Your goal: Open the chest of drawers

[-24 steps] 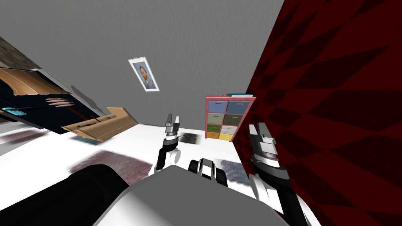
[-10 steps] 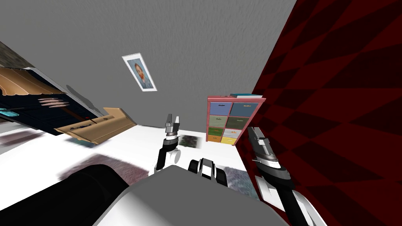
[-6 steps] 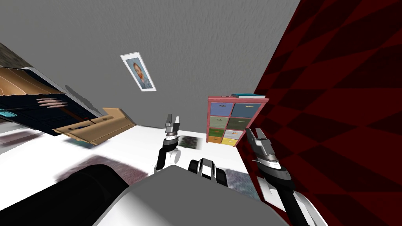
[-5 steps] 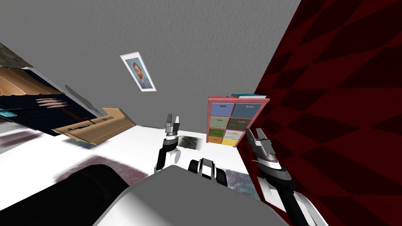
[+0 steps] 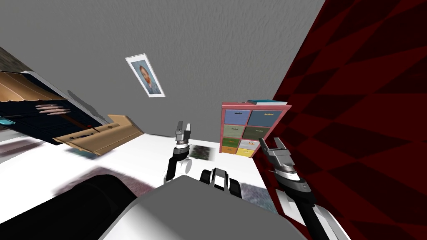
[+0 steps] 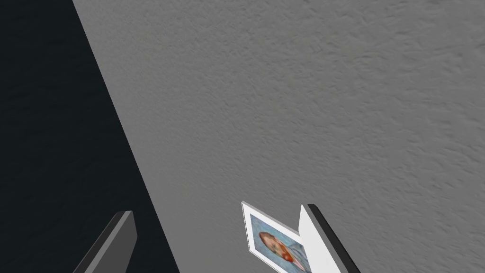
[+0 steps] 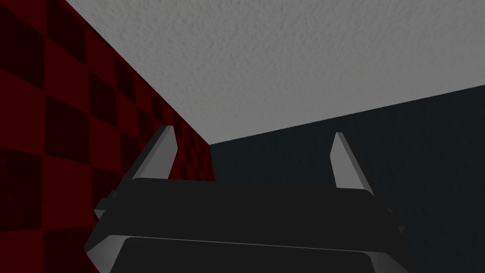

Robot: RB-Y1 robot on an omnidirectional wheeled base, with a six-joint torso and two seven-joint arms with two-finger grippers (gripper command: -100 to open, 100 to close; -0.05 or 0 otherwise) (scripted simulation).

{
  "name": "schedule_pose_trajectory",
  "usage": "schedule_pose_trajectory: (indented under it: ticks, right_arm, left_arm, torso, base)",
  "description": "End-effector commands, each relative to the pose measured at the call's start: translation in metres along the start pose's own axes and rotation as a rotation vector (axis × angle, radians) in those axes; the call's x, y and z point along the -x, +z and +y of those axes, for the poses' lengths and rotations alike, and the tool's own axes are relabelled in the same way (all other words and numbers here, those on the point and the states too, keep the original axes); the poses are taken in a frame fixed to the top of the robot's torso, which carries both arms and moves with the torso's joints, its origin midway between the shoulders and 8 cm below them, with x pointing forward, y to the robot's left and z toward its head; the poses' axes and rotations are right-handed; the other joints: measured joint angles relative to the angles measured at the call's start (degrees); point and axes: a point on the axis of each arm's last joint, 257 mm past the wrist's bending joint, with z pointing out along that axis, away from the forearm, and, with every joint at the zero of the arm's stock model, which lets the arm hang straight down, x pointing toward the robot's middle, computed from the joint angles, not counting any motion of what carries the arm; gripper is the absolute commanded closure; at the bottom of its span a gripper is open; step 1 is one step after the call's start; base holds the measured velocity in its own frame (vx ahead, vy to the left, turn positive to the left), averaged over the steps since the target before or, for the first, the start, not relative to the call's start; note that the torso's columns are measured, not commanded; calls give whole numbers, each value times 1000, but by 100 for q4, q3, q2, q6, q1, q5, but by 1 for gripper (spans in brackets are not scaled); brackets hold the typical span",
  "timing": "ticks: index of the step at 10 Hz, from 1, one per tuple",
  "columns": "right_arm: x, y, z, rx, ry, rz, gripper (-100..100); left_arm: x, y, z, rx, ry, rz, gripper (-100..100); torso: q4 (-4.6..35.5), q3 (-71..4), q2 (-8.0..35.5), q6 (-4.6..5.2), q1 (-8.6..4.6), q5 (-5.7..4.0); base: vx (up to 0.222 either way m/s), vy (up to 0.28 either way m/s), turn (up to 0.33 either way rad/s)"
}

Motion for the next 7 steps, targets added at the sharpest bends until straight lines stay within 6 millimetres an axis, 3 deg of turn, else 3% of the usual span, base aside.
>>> schedule_pose_trajectory:
  ticks: [1,7]
  right_arm:
    - [-8,-5,-6,10,-116,19,-100]
    - [-21,-16,-18,30,-329,55,-100]
  left_arm:
    - [0,0,0,0,0,0,0]
    - [0,0,0,0,0,0,0]
  torso:
    - [-2,-4,-7,0,2,0]
    - [0,-1,-4,0,0,-1]
  base:
    - [86,27,3]
    - [57,23,4]
